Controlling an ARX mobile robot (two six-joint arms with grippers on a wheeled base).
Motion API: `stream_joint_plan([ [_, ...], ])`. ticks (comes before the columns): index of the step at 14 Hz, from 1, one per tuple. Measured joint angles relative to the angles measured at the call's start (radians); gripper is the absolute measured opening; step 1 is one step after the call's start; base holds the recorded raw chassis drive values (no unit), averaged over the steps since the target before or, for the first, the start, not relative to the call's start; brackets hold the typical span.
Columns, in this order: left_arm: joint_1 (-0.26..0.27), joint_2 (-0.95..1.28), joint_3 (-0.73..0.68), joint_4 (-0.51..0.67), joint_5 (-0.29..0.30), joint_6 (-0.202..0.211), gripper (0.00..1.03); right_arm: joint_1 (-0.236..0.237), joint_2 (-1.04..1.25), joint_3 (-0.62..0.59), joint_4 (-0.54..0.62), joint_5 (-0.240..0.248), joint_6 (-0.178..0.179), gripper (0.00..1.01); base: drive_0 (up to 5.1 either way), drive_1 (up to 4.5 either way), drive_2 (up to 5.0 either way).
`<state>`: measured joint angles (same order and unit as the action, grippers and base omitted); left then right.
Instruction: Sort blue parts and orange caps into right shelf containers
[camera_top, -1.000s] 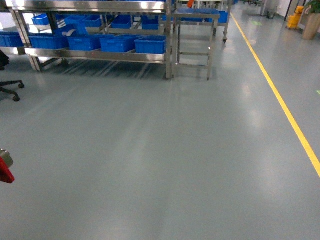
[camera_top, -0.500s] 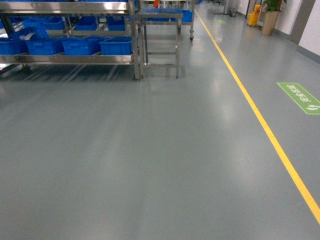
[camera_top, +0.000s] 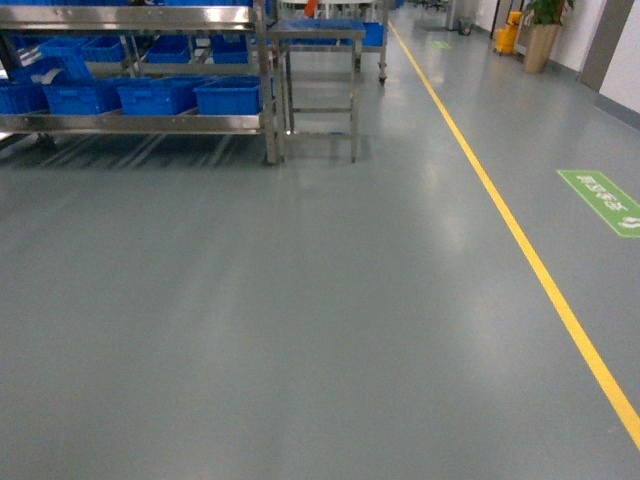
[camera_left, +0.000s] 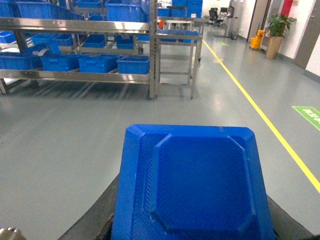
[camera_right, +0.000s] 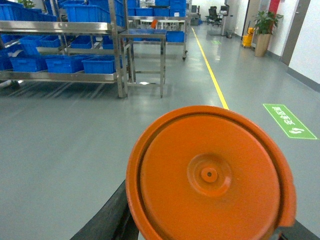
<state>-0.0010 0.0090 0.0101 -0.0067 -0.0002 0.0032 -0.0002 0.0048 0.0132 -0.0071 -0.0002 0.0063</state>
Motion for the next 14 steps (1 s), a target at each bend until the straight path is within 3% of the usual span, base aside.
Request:
stream_joint_plan([
  [14, 0.000, 0.000, 0.000, 0.004, 0.000, 0.000, 0.43, 0.000, 0.000, 0.000, 0.006, 0.000, 0.000, 0.44, 0.0, 4.32, -4.3],
])
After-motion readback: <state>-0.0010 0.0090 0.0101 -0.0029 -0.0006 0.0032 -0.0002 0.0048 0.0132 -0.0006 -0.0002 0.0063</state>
